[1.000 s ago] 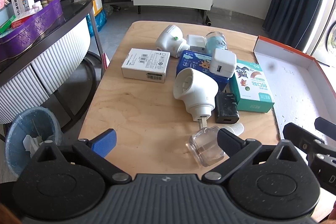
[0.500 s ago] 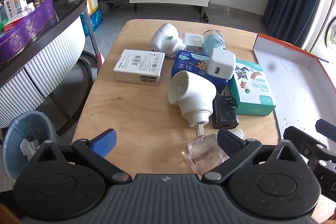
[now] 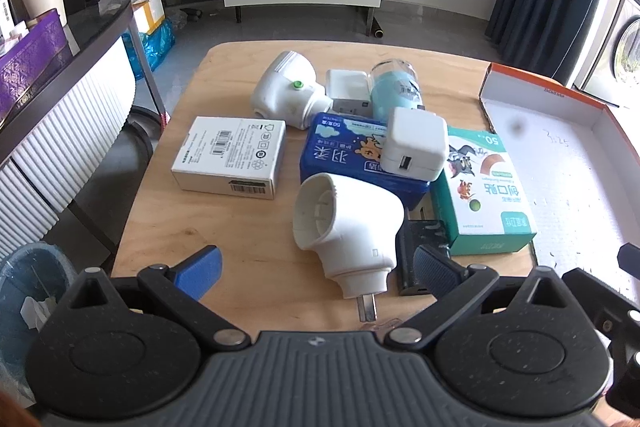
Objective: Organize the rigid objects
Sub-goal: 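Grasp the white plug adapter with the left tool while the right tool grasps the teal bandage box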
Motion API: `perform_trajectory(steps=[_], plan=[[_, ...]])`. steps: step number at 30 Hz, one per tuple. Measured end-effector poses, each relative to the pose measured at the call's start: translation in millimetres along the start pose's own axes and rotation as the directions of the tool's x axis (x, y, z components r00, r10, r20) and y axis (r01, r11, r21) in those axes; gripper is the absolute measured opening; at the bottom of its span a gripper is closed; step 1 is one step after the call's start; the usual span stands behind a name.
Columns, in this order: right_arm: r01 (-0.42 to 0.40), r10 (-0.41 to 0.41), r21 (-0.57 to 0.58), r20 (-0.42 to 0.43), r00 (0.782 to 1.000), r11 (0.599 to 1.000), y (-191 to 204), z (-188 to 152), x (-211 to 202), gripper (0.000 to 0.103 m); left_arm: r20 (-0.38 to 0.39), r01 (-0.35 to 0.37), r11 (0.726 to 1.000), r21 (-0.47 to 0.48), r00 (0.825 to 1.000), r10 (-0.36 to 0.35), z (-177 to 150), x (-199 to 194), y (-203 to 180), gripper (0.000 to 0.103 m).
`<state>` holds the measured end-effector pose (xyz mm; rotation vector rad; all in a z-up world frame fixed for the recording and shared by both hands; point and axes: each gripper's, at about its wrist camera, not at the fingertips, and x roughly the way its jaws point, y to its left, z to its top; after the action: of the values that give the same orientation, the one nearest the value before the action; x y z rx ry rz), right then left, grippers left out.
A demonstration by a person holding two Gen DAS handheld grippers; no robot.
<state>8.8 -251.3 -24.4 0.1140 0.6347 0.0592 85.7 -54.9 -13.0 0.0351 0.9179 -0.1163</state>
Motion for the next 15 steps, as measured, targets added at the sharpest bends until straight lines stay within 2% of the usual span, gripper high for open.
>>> perform_trajectory(steps=[9, 12, 14, 15], plan=[[0.001, -0.001, 0.010, -0.021, 1.000, 1.000, -3, 2, 12, 0.091, -0.024, 0.000, 1.000, 0.000, 1.000, 0.000, 6, 26, 7, 0.103], [0.003, -0.002, 0.012, -0.034, 0.999, 1.000, -2, 3, 19, 0.091, -0.024, 0.012, 1.000, 0.012, 1.000, -0.012, 6, 32, 7, 0.099], [0.003, -0.003, 0.011, -0.044, 0.999, 1.000, 0, 6, 24, 0.091, 0.001, 0.013, 0.999, 0.043, 1.000, -0.013, 6, 32, 3, 0.093], [0.005, -0.004, 0.010, -0.047, 0.999, 1.000, 2, 8, 27, 0.091, 0.016, 0.018, 0.998, 0.060, 1.000, -0.019, 6, 31, 1, 0.086]])
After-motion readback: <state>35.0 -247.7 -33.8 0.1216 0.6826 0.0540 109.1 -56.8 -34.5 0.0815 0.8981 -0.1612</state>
